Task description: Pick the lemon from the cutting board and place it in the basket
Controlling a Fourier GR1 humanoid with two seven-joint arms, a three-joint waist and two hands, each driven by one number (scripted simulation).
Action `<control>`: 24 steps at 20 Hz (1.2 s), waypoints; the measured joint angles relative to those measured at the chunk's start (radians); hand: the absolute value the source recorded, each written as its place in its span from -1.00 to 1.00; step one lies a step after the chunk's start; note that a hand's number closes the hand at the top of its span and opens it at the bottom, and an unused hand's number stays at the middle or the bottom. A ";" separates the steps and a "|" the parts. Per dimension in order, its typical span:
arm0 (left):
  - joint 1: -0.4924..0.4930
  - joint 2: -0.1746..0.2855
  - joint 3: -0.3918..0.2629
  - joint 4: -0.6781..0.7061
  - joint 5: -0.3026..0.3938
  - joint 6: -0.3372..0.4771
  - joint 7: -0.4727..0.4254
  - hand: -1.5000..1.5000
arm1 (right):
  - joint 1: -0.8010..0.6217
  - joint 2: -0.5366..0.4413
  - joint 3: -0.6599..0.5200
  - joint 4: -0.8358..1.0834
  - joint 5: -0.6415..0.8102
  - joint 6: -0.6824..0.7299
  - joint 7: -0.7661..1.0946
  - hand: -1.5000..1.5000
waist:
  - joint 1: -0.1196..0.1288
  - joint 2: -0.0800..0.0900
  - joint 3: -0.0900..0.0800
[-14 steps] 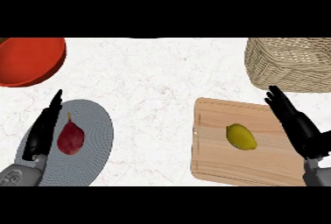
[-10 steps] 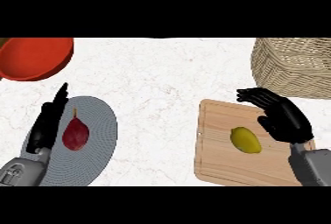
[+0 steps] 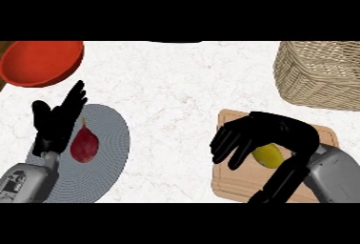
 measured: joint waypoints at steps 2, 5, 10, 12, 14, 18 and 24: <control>0.005 0.014 0.034 0.009 0.033 -0.033 -0.006 0.00 | 0.034 -0.008 0.022 -0.057 0.061 -0.013 -0.046 -1.00 | -0.020 -0.001 -0.001; 0.011 0.015 0.062 0.033 0.045 -0.062 -0.024 0.00 | 0.078 -0.048 0.036 -0.163 0.089 -0.014 -0.013 -1.00 | -0.041 -0.003 -0.002; 0.011 0.022 0.089 0.041 0.054 -0.083 -0.026 0.00 | 0.009 -0.177 -0.011 -0.273 0.077 0.045 0.132 -1.00 | -0.052 -0.006 -0.004; 0.011 0.022 0.092 0.044 0.054 -0.086 -0.027 0.00 | -0.048 -0.230 -0.051 -0.295 0.112 0.054 0.174 -1.00 | -0.054 -0.007 -0.005; 0.015 0.026 0.097 0.046 0.056 -0.093 -0.034 0.00 | -0.111 -0.279 -0.099 -0.293 0.176 0.047 0.210 -1.00 | -0.049 -0.007 -0.005; 0.018 0.028 0.098 0.035 0.054 -0.106 -0.028 0.00 | -0.242 -0.333 -0.144 -0.243 0.237 0.062 0.316 -1.00 | -0.040 -0.005 -0.005; -0.004 0.023 0.111 0.040 0.053 -0.118 -0.012 0.00 | -0.409 -0.426 -0.144 -0.109 0.228 0.252 0.351 -1.00 | -0.033 -0.001 -0.005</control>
